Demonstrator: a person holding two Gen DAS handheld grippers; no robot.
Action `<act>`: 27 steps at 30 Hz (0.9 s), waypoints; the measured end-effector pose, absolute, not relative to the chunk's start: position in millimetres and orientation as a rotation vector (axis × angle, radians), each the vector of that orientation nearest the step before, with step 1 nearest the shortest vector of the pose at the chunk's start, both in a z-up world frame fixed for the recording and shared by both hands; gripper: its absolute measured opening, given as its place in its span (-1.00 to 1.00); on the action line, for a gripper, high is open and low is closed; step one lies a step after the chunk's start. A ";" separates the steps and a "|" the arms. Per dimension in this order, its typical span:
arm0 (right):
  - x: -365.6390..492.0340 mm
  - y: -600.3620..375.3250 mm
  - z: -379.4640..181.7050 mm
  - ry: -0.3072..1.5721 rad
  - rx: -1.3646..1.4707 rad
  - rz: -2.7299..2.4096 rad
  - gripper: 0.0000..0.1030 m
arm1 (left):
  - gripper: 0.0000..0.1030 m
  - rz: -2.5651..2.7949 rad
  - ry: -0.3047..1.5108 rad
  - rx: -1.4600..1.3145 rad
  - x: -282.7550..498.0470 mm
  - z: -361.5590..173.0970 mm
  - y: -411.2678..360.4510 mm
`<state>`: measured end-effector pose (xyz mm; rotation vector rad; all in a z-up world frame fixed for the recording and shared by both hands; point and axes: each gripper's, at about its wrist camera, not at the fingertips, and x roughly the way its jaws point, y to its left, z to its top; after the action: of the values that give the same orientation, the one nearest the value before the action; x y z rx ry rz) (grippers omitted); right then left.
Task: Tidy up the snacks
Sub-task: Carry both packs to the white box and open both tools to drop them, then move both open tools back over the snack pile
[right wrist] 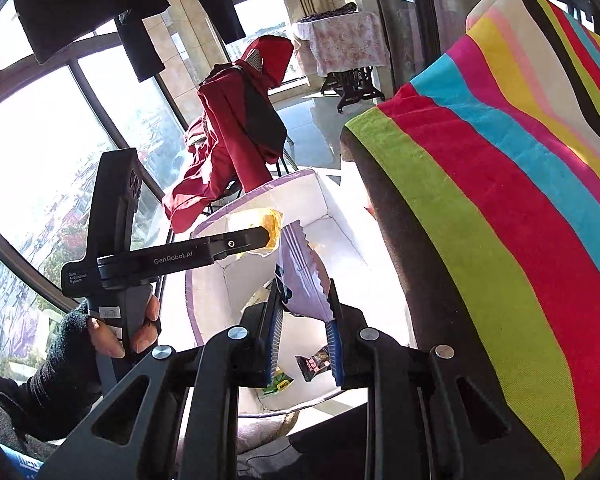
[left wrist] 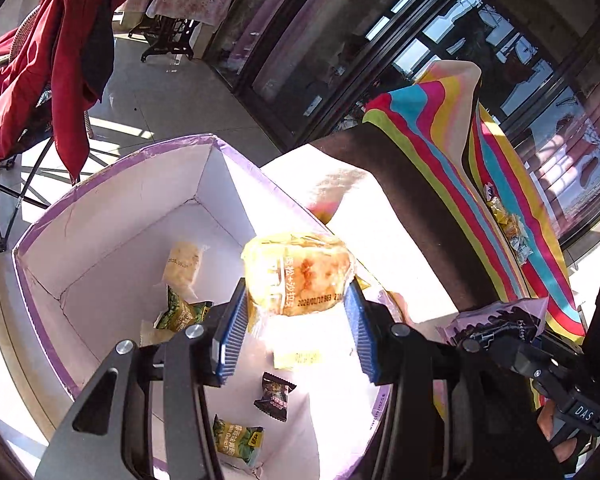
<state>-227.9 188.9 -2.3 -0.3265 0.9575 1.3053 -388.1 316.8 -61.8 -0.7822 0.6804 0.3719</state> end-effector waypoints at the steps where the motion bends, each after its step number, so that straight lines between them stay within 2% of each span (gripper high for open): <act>1: -231.3 193.6 -7.3 0.965 -0.346 1.313 -0.57 | -0.10 0.384 0.690 -0.790 -389.4 -66.0 319.4; 4: -237.8 208.0 -17.0 0.982 -0.371 1.324 -0.52 | -0.06 0.412 0.711 -0.804 -393.1 -75.0 323.6; 5: -238.5 212.1 -19.7 0.987 -0.372 1.321 -0.49 | 0.10 0.428 0.724 -0.803 -393.6 -77.6 324.8; 6: -239.1 212.9 -22.5 0.995 -0.371 1.315 -0.28 | 0.48 0.457 0.744 -0.800 -394.0 -80.4 326.4; 7: -238.1 212.5 -24.5 1.005 -0.364 1.306 0.15 | 0.64 0.494 0.756 -0.802 -395.7 -82.3 328.5; 8: -236.1 210.1 -26.0 1.015 -0.345 1.298 0.36 | 0.78 0.528 0.754 -0.814 -399.1 -84.3 331.4; 9: -233.7 207.0 -25.9 1.020 -0.321 1.299 0.49 | 0.83 0.556 0.754 -0.829 -402.1 -85.9 334.3; 14: -231.3 195.0 -19.9 1.015 -0.293 1.311 0.48 | 0.92 0.673 0.779 -0.918 -411.0 -94.3 347.8; 17: -233.6 190.9 -18.5 1.002 -0.299 1.315 0.57 | 0.92 0.662 0.766 -0.939 -410.0 -92.9 345.1; 23: -232.7 182.0 -10.8 1.003 -0.227 1.362 0.62 | 0.92 0.700 0.719 -0.743 -391.7 -64.3 320.7; 25: -229.8 169.9 1.2 0.963 -0.152 1.422 0.69 | 0.92 0.688 0.686 -0.670 -382.2 -49.0 313.4; 27: -226.4 153.7 18.3 0.885 -0.081 1.475 0.68 | 0.93 0.674 0.636 -0.614 -373.8 -29.6 306.6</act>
<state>-226.4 153.7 18.3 -0.0811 0.8847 1.4747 -373.8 306.6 -29.6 -0.6139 0.6365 0.6736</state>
